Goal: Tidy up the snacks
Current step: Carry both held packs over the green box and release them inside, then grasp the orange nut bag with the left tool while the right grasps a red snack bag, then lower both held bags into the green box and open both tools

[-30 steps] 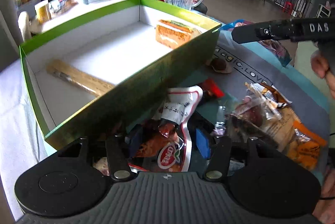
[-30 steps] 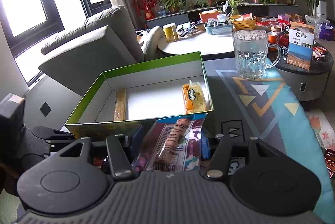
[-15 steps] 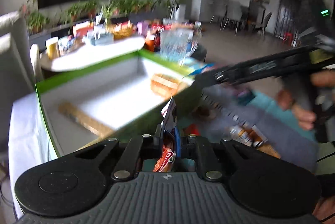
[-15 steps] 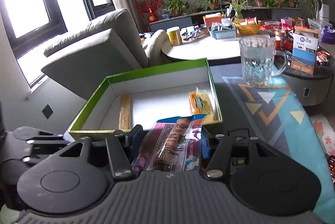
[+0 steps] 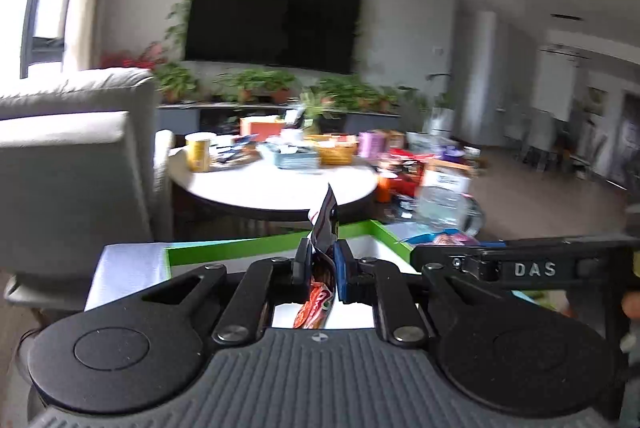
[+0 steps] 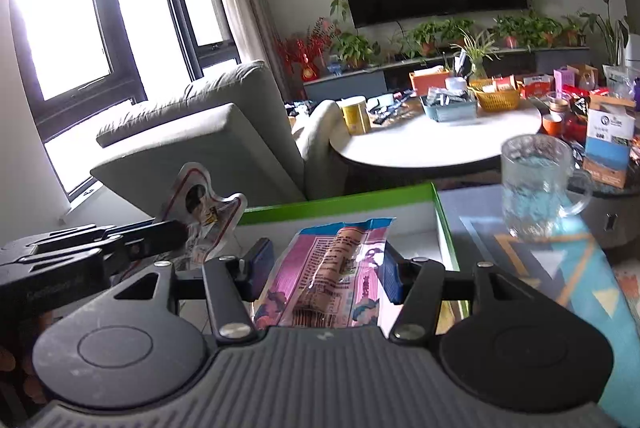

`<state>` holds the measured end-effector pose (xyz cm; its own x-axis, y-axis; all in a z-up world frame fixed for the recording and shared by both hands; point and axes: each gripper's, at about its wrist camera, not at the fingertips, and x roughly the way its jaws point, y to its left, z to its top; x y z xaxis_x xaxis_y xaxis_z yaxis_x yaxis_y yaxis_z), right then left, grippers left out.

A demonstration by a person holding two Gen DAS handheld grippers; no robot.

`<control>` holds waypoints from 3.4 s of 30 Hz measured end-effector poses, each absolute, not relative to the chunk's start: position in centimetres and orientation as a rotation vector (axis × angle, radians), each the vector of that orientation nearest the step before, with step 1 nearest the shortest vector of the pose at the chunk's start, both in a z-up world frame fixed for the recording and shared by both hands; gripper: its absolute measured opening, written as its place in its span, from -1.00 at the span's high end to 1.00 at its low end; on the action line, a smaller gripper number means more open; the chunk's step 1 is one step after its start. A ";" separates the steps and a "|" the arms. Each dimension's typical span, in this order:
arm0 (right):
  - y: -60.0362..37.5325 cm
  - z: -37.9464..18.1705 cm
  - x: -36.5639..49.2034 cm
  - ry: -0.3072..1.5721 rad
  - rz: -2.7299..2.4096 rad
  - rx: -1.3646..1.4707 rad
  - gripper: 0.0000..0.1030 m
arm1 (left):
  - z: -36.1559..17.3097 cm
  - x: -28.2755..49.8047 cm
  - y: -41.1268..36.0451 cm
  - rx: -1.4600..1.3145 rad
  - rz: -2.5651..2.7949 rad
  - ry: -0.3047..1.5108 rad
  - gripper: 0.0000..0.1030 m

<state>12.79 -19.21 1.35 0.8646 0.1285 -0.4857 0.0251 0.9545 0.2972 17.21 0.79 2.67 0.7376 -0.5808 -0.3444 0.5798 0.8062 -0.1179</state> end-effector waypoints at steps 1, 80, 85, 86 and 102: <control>-19.3 1.1 13.4 0.515 0.062 0.308 0.39 | 2.3 17.7 0.3 0.008 -0.603 0.389 0.64; -18.5 -0.8 6.5 0.714 0.274 0.189 0.64 | 1.0 12.2 7.4 -0.238 -0.245 0.664 0.39; -18.9 1.0 7.3 0.630 0.249 0.219 0.64 | 2.8 12.9 5.5 -0.216 -0.284 0.606 0.39; -19.0 1.4 7.6 0.612 0.239 0.226 0.64 | 3.2 13.1 5.1 -0.212 -0.291 0.594 0.39; -20.2 -0.1 14.4 0.580 0.057 0.361 0.64 | 3.2 18.0 0.8 -0.161 -0.284 0.560 0.37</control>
